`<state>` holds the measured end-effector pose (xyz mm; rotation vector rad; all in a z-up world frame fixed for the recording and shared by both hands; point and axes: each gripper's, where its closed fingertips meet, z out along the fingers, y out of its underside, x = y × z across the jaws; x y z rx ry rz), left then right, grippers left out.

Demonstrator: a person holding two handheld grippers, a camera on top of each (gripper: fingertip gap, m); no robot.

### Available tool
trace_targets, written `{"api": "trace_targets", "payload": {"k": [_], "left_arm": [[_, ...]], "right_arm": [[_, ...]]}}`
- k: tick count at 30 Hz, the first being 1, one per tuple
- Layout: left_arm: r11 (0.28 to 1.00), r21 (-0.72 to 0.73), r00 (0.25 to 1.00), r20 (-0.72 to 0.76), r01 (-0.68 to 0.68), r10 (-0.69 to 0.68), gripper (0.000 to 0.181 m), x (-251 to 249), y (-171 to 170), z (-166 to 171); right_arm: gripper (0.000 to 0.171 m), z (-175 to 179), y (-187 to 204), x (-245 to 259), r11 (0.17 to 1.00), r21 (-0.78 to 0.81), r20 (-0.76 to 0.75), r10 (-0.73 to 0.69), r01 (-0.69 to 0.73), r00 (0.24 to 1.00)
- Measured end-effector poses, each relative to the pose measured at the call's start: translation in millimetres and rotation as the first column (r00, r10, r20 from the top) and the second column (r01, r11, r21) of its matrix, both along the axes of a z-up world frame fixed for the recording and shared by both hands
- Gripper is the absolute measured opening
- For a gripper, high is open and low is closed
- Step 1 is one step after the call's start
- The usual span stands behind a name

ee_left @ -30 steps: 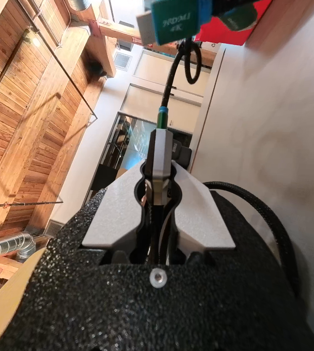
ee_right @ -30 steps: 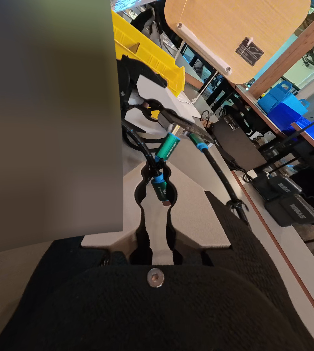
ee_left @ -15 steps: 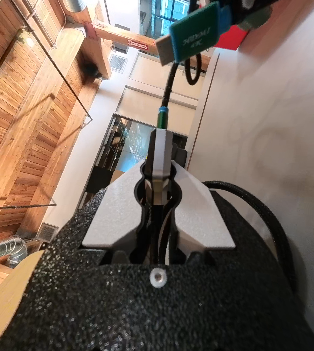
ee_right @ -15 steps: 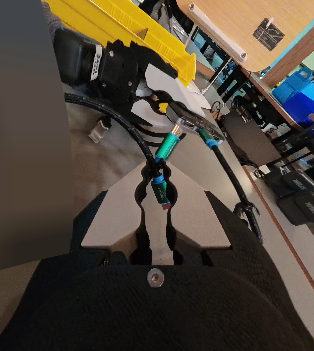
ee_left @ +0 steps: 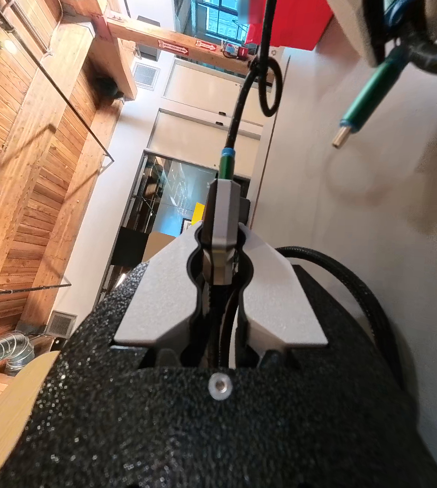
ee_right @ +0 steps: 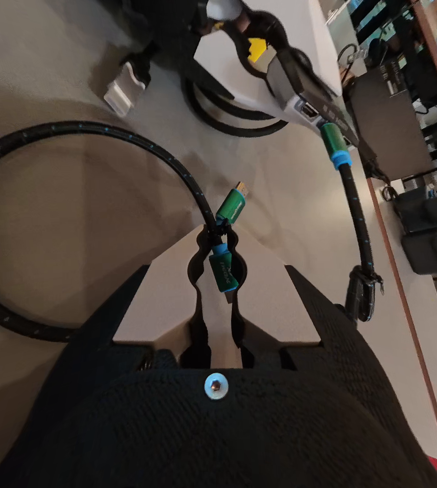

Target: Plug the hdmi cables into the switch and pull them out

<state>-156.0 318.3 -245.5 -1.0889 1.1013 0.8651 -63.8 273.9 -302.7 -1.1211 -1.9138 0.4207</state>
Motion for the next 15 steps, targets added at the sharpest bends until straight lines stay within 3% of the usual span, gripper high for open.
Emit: {"api": "trace_targets", "payload": {"k": [4, 8, 11, 15], "left_arm": [[1.000, -0.009, 1.000, -0.001, -0.002, 0.002, 0.019, -0.3, 0.9, -1.7], [1.000, -0.022, 1.000, -0.001, -0.004, 0.004, 0.019, -0.7, 2.0, -3.8], [1.000, -0.028, 1.000, 0.003, -0.003, 0.003, 0.019, -1.0, 2.9, -4.6], [1.000, -0.031, 1.000, 0.008, -0.001, 0.001, 0.018, -1.1, 3.6, -4.7]], "right_arm": [[0.012, -9.8, 2.0, 1.8, 1.000, 0.006, 0.051, -0.013, 0.013, 0.999], [0.014, -16.9, 0.1, 5.1, 0.995, -0.084, 0.092, -0.043, 0.050, 0.995], [0.029, -14.9, 2.9, 13.1, 0.976, -0.167, 0.138, -0.120, 0.142, 0.983], [0.034, -3.4, 11.1, 39.8, 0.929, -0.126, 0.152, -0.329, 0.348, 0.932]]}}
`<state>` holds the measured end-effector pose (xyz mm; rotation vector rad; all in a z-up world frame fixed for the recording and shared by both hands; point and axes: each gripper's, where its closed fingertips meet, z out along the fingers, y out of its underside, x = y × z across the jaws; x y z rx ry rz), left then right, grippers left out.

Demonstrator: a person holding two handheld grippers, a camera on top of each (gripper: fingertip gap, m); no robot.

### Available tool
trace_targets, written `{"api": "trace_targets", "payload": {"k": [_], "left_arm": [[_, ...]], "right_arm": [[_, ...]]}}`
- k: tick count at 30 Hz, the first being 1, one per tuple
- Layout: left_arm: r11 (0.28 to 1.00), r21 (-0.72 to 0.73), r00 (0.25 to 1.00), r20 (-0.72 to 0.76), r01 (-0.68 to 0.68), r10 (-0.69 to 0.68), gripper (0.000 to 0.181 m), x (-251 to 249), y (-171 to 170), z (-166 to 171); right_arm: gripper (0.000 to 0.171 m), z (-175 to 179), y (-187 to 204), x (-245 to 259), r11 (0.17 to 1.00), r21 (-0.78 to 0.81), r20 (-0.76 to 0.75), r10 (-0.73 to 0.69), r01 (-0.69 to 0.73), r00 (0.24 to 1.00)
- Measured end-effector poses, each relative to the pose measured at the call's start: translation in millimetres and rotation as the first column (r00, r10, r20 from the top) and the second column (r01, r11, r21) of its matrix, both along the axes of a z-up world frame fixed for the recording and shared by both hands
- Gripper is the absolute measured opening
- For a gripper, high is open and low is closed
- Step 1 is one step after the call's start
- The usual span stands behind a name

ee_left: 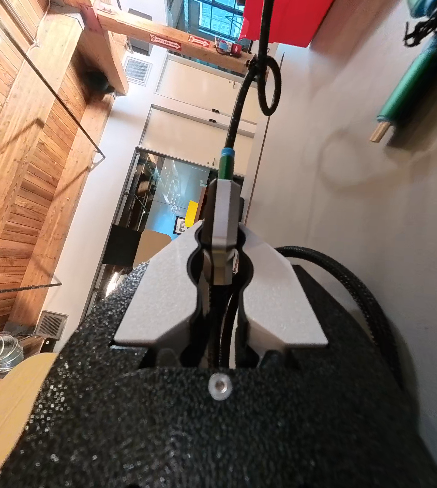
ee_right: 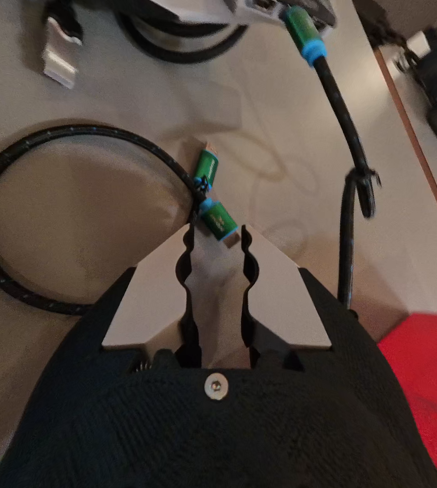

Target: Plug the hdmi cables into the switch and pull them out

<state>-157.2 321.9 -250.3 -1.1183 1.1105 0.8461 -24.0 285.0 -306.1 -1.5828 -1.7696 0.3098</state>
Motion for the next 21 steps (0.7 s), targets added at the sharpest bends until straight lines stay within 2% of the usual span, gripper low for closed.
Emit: {"api": "trace_targets", "payload": {"k": [3, 5, 7, 10, 12, 15, 18, 20, 21], "left_arm": [[1.000, 0.000, 1.000, -0.008, 0.000, 0.000, 0.019, 0.6, 0.3, -0.7], [1.000, -0.001, 1.000, -0.011, -0.001, 0.001, 0.019, 1.0, 0.6, -1.1], [1.000, -0.001, 1.000, -0.011, -0.001, 0.001, 0.019, 0.9, 0.5, -1.2], [1.000, -0.003, 1.000, -0.014, -0.003, 0.003, 0.019, 0.5, 0.6, -1.7], [1.000, -0.003, 1.000, -0.015, -0.004, 0.004, 0.019, 0.4, 0.5, -1.6], [1.000, -0.004, 1.000, -0.007, -0.016, 0.016, 0.019, -1.8, 1.3, -1.1], [0.997, 0.009, 0.997, 0.034, -0.076, 0.076, 0.019, -13.2, 4.6, 4.9], [0.992, 0.014, 0.990, 0.074, -0.124, 0.122, 0.019, -23.8, 7.2, 9.3], [0.990, 0.014, 0.985, 0.099, -0.144, 0.142, 0.019, -29.0, 8.2, 11.4]], "right_arm": [[0.032, -7.8, -14.3, 20.1, 0.988, -0.075, 0.018, -0.131, 0.132, 0.991], [0.027, -15.9, -30.4, 26.8, 0.959, -0.216, 0.028, -0.184, 0.185, 0.983], [0.033, -17.4, -45.1, 25.5, 0.918, -0.349, 0.014, -0.196, 0.188, 0.981], [0.024, -18.5, -41.7, 25.1, 0.906, -0.353, 0.026, -0.240, 0.234, 0.970], [0.006, -18.8, -39.5, 23.1, 0.915, -0.318, 0.042, -0.246, 0.247, 0.968], [0.004, -13.0, -30.3, 23.0, 0.957, -0.163, 0.064, -0.231, 0.238, 0.971], [0.004, 28.1, -14.7, 20.4, 0.973, 0.089, -0.012, -0.212, 0.212, 0.977], [0.004, 67.5, -1.1, 24.6, 0.910, 0.368, -0.024, -0.194, 0.189, 0.981], [0.004, 89.0, 2.4, 25.6, 0.839, 0.522, -0.016, -0.168, 0.152, 0.986]]}}
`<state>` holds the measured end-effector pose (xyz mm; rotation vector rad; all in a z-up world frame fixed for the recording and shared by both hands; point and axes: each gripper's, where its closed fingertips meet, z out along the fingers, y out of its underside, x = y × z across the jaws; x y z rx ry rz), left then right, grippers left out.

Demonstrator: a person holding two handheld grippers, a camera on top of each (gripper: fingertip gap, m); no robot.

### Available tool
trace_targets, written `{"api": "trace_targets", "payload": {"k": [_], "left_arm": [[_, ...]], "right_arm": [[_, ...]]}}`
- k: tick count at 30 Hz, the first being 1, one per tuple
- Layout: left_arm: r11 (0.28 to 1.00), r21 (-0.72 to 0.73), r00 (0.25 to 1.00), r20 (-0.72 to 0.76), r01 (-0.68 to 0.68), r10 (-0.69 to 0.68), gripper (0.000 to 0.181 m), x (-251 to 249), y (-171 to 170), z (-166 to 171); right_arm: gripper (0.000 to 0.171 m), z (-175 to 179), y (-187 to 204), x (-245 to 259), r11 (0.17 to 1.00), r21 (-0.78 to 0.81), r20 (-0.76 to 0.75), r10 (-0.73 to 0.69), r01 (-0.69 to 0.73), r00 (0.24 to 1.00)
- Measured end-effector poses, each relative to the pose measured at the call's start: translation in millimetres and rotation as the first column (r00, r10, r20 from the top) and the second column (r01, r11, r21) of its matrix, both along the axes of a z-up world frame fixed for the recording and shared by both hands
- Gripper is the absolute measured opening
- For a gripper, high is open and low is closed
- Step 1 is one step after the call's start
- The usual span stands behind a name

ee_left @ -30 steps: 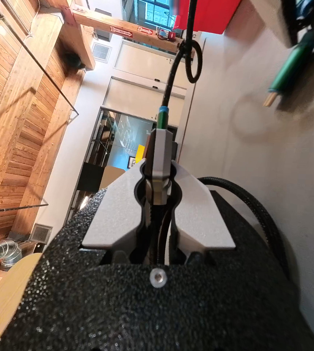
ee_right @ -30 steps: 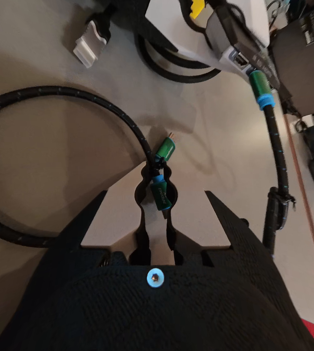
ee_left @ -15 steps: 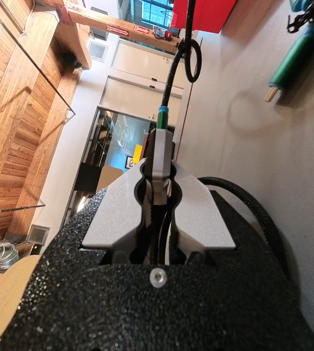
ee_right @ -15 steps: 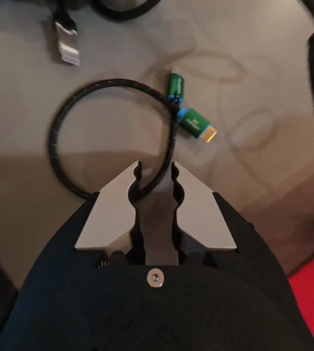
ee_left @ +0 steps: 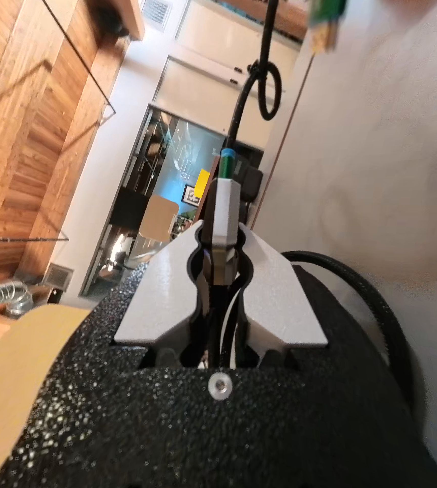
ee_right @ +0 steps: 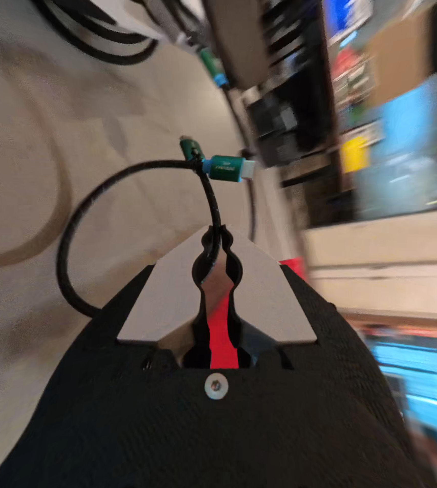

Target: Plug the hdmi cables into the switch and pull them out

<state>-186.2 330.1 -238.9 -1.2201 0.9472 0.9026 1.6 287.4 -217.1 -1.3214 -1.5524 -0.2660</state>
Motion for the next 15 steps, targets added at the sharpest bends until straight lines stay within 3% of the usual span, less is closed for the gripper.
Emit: {"api": "trace_targets", "payload": {"k": [2, 4, 6, 9, 11, 15], "left_arm": [[0.999, 0.004, 0.998, 0.054, -0.032, 0.032, 0.019, -9.2, 1.3, 3.9], [0.999, 0.003, 0.995, 0.093, -0.049, 0.049, 0.019, -14.8, 1.9, 6.2], [0.999, 0.004, 0.994, 0.095, -0.048, 0.047, 0.019, -14.7, 1.8, 6.3], [0.999, 0.000, 0.997, 0.072, -0.036, 0.036, 0.019, -11.3, 1.3, 4.5], [1.000, -0.001, 0.998, 0.053, -0.025, 0.025, 0.019, -8.0, 0.8, 3.3], [1.000, -0.006, 1.000, 0.022, -0.011, 0.011, 0.019, -3.0, 0.1, 0.8]], "right_arm": [[0.004, 35.3, -2.1, -0.8, 0.943, 0.324, 0.110, 0.038, -0.072, 0.993], [0.004, 46.1, -11.4, -4.7, 0.797, 0.569, 0.275, 0.048, -0.203, 0.960], [0.004, 25.8, -24.3, -8.9, 0.665, 0.655, 0.432, 0.060, -0.359, 0.900], [0.004, -23.6, -47.9, -8.2, 0.554, 0.619, 0.608, 0.109, -0.556, 0.786], [0.004, -49.1, -59.2, -0.2, 0.578, 0.546, 0.653, 0.160, -0.607, 0.740], [0.010, -88.8, -78.1, 20.5, 0.754, 0.278, 0.619, 0.333, -0.595, 0.711]]}}
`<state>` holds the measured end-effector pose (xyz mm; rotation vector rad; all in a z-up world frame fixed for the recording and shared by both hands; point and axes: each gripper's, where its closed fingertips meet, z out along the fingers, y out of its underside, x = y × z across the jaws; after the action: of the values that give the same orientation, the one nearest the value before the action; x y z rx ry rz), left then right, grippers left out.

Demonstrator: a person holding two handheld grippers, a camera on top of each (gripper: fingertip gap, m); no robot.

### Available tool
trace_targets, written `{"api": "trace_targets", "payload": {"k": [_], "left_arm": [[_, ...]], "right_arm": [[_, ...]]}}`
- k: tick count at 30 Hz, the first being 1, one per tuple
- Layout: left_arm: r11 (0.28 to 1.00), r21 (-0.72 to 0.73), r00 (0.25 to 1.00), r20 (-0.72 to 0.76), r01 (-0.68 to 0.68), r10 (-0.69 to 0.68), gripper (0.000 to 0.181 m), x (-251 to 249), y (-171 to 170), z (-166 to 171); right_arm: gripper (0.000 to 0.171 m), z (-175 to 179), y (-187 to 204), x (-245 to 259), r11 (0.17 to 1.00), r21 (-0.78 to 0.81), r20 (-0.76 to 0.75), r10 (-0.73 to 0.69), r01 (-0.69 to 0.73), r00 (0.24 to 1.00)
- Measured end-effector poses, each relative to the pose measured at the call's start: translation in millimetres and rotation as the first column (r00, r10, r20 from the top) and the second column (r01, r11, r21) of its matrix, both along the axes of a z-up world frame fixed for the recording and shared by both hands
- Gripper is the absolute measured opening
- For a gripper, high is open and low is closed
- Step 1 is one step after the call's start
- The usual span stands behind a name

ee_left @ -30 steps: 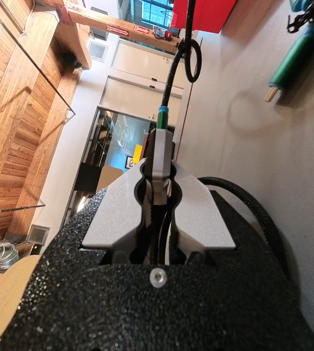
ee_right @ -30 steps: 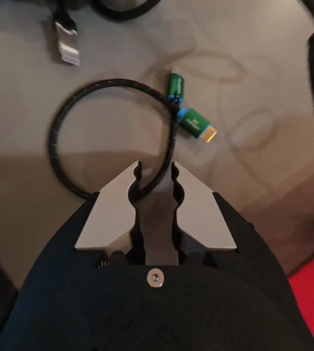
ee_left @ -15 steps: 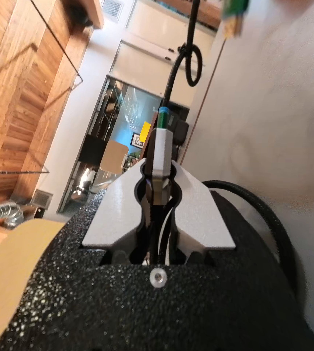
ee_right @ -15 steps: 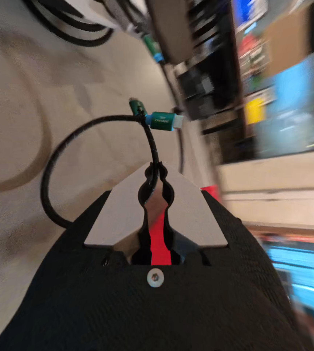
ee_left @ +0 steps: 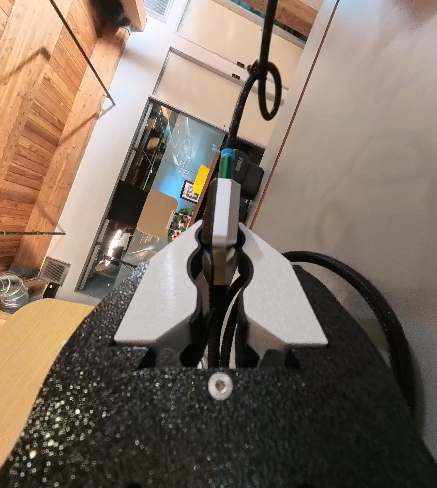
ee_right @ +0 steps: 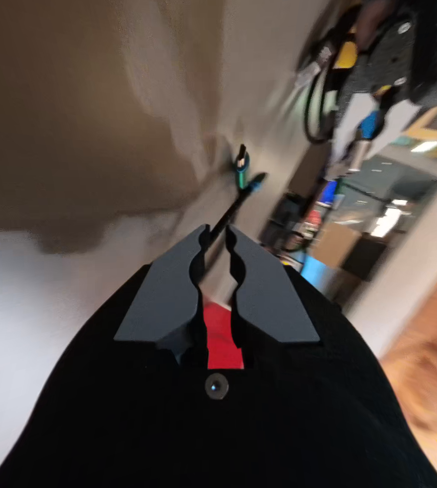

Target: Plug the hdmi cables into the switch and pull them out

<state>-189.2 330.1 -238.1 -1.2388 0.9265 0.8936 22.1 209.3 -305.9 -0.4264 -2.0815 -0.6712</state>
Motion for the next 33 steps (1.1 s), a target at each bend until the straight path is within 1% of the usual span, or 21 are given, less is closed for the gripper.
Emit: {"api": "trace_targets", "payload": {"k": [1, 2, 3, 4, 5, 6, 7, 8, 9, 10, 11, 13, 16, 19, 22, 23, 25, 28, 29, 31, 33], "left_arm": [[1.000, -0.001, 1.000, 0.000, 0.001, -0.001, 0.019, 0.1, -0.1, -0.2], [1.000, -0.004, 1.000, 0.001, 0.001, -0.001, 0.019, 0.0, -0.1, -0.6], [1.000, -0.007, 1.000, 0.003, 0.001, -0.001, 0.020, -0.3, 0.0, -1.0], [1.000, -0.010, 1.000, 0.004, 0.002, -0.002, 0.020, -0.3, 0.0, -1.5], [1.000, -0.012, 1.000, 0.004, 0.005, -0.005, 0.020, 0.1, -0.1, -1.8], [1.000, -0.011, 1.000, 0.002, 0.010, -0.010, 0.019, 1.0, -0.5, -1.8], [1.000, -0.008, 1.000, -0.003, 0.019, -0.019, 0.020, 2.6, -1.1, -1.6], [1.000, -0.005, 1.000, -0.009, 0.028, -0.028, 0.019, 4.7, -2.0, -1.5], [0.999, -0.003, 0.999, -0.019, 0.037, -0.037, 0.019, 6.8, -3.0, -1.6], [0.999, -0.001, 0.998, -0.029, 0.048, -0.048, 0.019, 9.3, -3.9, -1.8], [0.998, 0.001, 0.998, -0.038, 0.057, -0.057, 0.019, 11.7, -4.8, -2.1], [0.998, 0.000, 0.996, -0.058, 0.069, -0.069, 0.019, 15.2, -5.9, -3.3], [0.997, -0.004, 0.994, -0.076, 0.077, -0.077, 0.020, 17.5, -6.9, -5.0], [0.996, 0.001, 0.993, -0.080, 0.085, -0.084, 0.020, 19.2, -8.1, -4.3], [0.994, 0.001, 0.990, -0.089, 0.113, -0.112, 0.020, 24.3, -10.2, -5.2], [0.991, -0.003, 0.986, -0.096, 0.134, -0.134, 0.020, 28.0, -11.9, -6.4], [0.980, -0.021, 0.974, -0.108, 0.199, -0.201, 0.019, 38.7, -16.9, -10.3], [0.942, -0.065, 0.939, -0.087, 0.328, -0.333, 0.019, 57.9, -29.0, -15.2], [0.928, -0.077, 0.927, -0.072, 0.363, -0.369, 0.019, 62.7, -33.1, -15.8], [0.907, -0.102, 0.909, -0.054, 0.408, -0.414, 0.018, 69.1, -38.8, -18.0], [0.886, -0.129, 0.892, -0.030, 0.445, -0.452, 0.018, 73.9, -43.0, -20.8]], "right_arm": [[0.020, -7.3, -5.8, 6.5, 0.993, -0.118, 0.025, -0.022, 0.025, 0.999], [0.020, -10.2, -11.8, 12.0, 0.968, -0.244, 0.035, -0.050, 0.057, 0.998], [0.023, -10.4, -16.8, 17.9, 0.915, -0.386, 0.047, -0.105, 0.115, 0.993], [0.032, -9.6, -23.2, 24.1, 0.810, -0.553, 0.077, -0.183, 0.195, 0.980], [0.038, -6.6, -34.2, 28.3, 0.638, -0.724, 0.126, -0.254, 0.264, 0.959], [0.042, 2.6, -47.7, 26.8, 0.426, -0.860, 0.161, -0.296, 0.281, 0.942], [0.044, 19.4, -51.9, 15.7, 0.246, -0.944, 0.124, -0.348, 0.218, 0.929], [0.041, 37.2, -41.1, 0.5, 0.130, -0.985, 0.045, -0.448, 0.115, 0.893], [0.037, 48.0, -23.9, -10.9, 0.057, -0.998, -0.004, -0.554, 0.034, 0.833], [0.035, 48.9, -6.7, -17.5, 0.011, -1.000, -0.003, -0.642, 0.005, 0.767], [0.036, 41.0, 8.3, -20.4, -0.006, -1.000, 0.023, -0.705, 0.027, 0.709], [0.036, 18.3, 21.3, -25.9, -0.007, -0.994, 0.079, -0.742, 0.110, 0.666], [0.035, -6.7, 20.8, -35.1, -0.040, -0.979, 0.165, -0.740, 0.202, 0.652], [0.029, -8.9, 17.6, -41.3, -0.079, -0.974, 0.203, -0.729, 0.213, 0.654], [0.014, -9.6, 12.2, -46.0, -0.119, -0.973, 0.224, -0.701, 0.198, 0.677], [0.007, -11.4, 12.6, -46.0, -0.109, -0.973, 0.220, -0.695, 0.202, 0.685], [0.005, -11.8, 13.9, -45.9, -0.055, -0.978, 0.187, -0.672, 0.203, 0.717], [0.004, -5.7, 20.2, -45.1, 0.108, -0.976, 0.080, -0.632, 0.190, 0.770], [0.004, -1.8, 21.3, -45.4, 0.149, -0.973, 0.047, -0.620, 0.177, 0.783], [0.004, 6.4, 21.5, -46.1, 0.191, -0.972, -0.007, -0.597, 0.134, 0.802], [0.004, 12.1, 24.4, -44.8, 0.201, -0.975, -0.042, -0.602, 0.100, 0.797]]}}
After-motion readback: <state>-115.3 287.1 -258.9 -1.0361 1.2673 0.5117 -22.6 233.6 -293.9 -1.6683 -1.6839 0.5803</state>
